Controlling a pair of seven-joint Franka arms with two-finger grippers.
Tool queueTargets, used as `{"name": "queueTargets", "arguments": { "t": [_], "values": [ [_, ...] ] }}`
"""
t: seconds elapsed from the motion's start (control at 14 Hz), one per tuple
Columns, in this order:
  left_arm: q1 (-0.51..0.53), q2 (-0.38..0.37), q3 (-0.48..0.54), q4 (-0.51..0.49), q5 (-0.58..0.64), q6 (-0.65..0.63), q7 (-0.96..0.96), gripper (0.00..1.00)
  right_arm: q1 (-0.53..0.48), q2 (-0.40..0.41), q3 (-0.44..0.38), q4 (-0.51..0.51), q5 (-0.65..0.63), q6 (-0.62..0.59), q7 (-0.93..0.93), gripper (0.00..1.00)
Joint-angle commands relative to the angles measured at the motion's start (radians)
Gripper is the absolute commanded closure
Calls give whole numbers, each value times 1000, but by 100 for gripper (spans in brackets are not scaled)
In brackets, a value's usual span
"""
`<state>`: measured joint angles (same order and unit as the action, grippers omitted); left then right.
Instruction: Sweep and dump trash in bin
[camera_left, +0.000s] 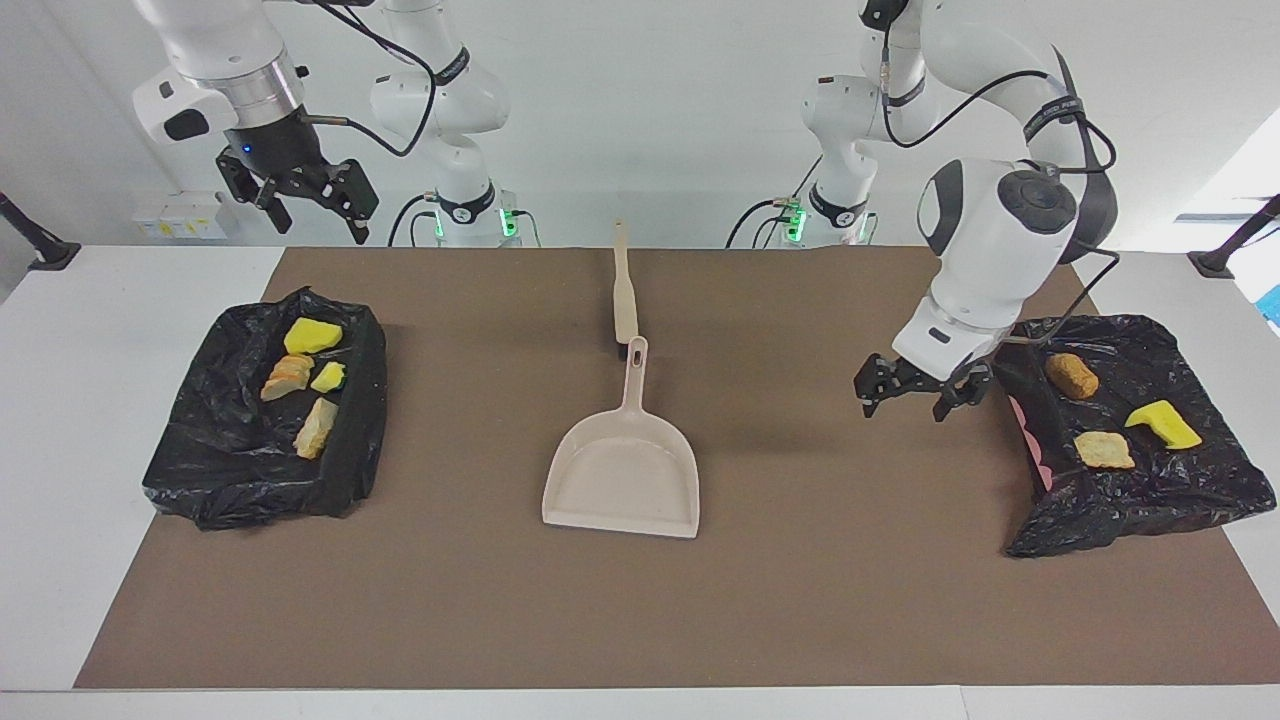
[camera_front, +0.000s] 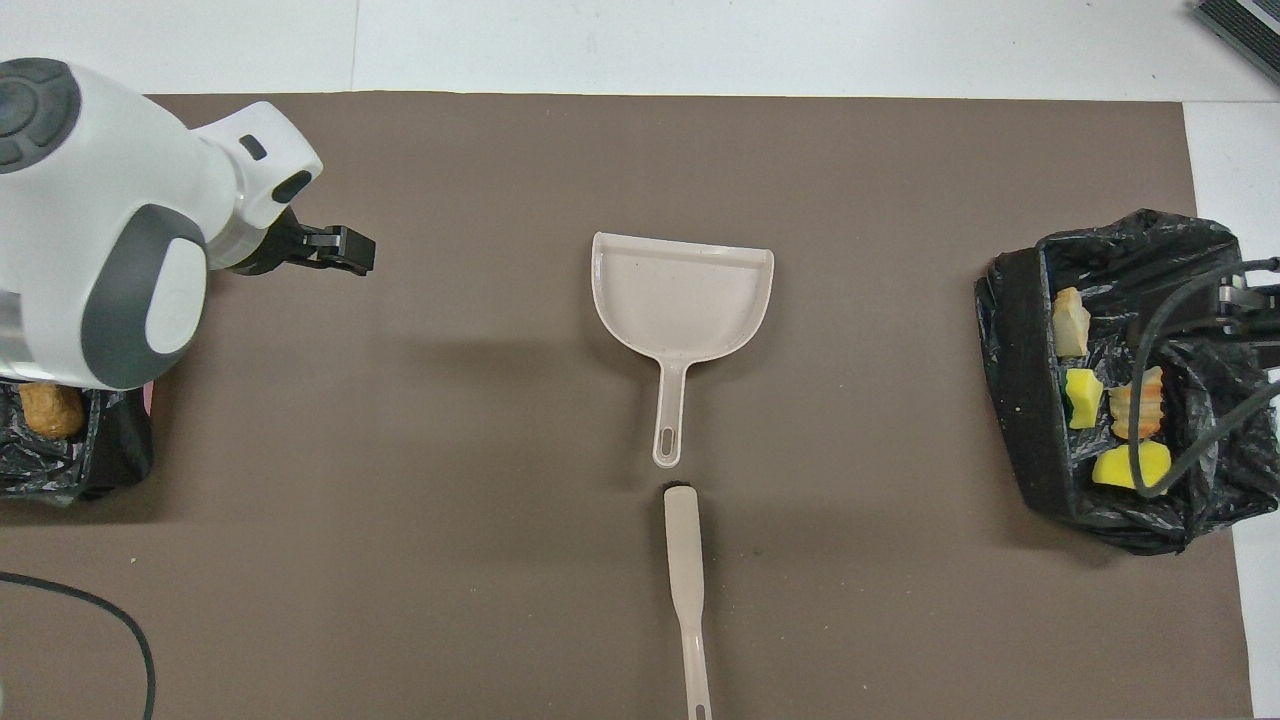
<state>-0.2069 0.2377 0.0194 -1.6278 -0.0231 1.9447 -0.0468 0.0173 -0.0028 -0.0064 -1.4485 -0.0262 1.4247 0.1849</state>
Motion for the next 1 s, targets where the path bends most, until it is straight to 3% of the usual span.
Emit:
{"name": "queueTargets", "arguments": {
  "t": [0.0,0.36,0.93],
  "values": [
    [58,-50,-9,-1,-8,-70,51,0,-11,-6,2,-7,3,-6,-25,0],
    [132,-136,-9,-3,-8,-193,85,0,-11,-6,3,-7,3,-6,-27,0],
    [133,-254,30,-14,-3,-335,84,0,-11,-6,3,-7,3,-6,-25,0]
  ]
}}
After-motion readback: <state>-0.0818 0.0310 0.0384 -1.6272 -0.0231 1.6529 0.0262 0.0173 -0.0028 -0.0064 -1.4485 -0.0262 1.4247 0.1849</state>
